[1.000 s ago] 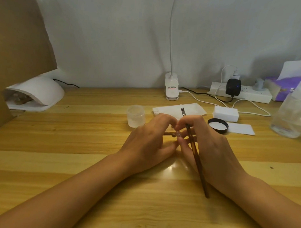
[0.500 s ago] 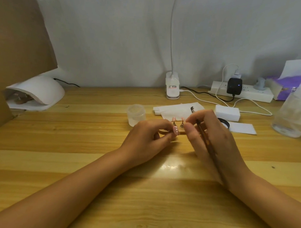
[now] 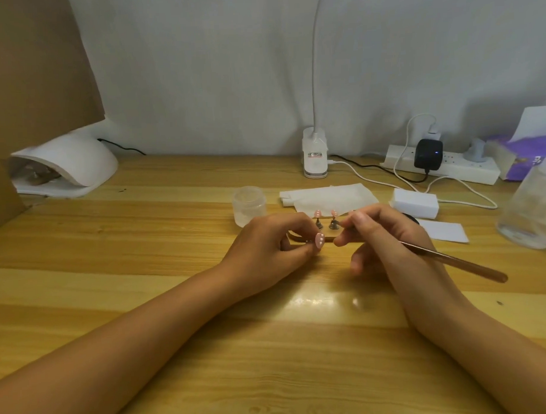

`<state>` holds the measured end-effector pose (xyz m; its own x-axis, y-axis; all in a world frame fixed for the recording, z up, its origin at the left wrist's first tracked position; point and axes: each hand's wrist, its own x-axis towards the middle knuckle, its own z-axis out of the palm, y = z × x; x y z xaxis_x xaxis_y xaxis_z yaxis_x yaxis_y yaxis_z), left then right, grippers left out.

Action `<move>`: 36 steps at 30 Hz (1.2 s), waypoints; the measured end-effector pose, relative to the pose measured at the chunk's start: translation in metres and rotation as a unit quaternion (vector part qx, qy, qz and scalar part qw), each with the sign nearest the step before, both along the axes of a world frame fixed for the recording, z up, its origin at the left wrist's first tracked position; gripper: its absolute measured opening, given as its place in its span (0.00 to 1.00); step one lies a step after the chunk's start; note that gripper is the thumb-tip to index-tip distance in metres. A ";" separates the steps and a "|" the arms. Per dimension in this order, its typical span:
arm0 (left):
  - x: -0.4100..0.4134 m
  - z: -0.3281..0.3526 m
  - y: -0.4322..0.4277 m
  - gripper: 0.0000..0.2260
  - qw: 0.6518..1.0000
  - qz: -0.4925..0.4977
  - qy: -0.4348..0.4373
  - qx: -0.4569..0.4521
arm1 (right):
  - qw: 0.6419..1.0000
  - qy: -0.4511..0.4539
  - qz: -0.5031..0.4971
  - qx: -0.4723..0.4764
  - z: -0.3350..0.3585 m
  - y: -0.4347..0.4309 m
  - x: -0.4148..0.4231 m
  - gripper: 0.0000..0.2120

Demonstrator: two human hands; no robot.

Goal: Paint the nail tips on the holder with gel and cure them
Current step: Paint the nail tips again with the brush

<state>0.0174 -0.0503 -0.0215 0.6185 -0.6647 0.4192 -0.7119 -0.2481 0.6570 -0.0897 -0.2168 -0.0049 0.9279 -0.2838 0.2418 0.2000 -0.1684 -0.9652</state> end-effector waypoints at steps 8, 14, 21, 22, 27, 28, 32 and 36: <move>-0.002 0.003 0.001 0.02 1.000 0.013 -0.025 0.012 | 1.000 0.023 0.006 0.018 0.000 -0.001 0.001 0.05; -0.004 0.005 0.001 0.02 0.999 -0.003 -0.030 0.012 | 0.999 0.034 -0.002 -0.021 0.000 0.002 0.001 0.07; -0.003 0.005 0.002 0.03 0.999 -0.006 -0.034 0.027 | 0.996 0.047 0.008 -0.075 0.001 0.005 0.000 0.10; -0.003 0.005 0.001 0.03 0.999 -0.005 -0.035 0.026 | 0.995 0.049 0.008 -0.083 0.001 0.005 0.001 0.10; -0.004 0.005 0.001 0.04 0.999 -0.001 -0.039 0.021 | 0.993 0.053 0.013 -0.101 0.001 0.005 0.002 0.08; -0.004 0.005 0.001 0.04 0.999 -0.001 -0.040 0.023 | 0.993 0.055 0.014 -0.105 0.000 0.004 0.002 0.07; -0.004 0.006 0.001 0.04 0.999 0.000 -0.041 0.028 | 0.992 0.065 0.017 -0.109 -0.002 0.002 0.004 0.05; -0.004 0.007 0.001 0.04 0.999 -0.003 -0.036 0.035 | 0.990 0.073 0.019 -0.119 -0.003 0.000 0.006 0.04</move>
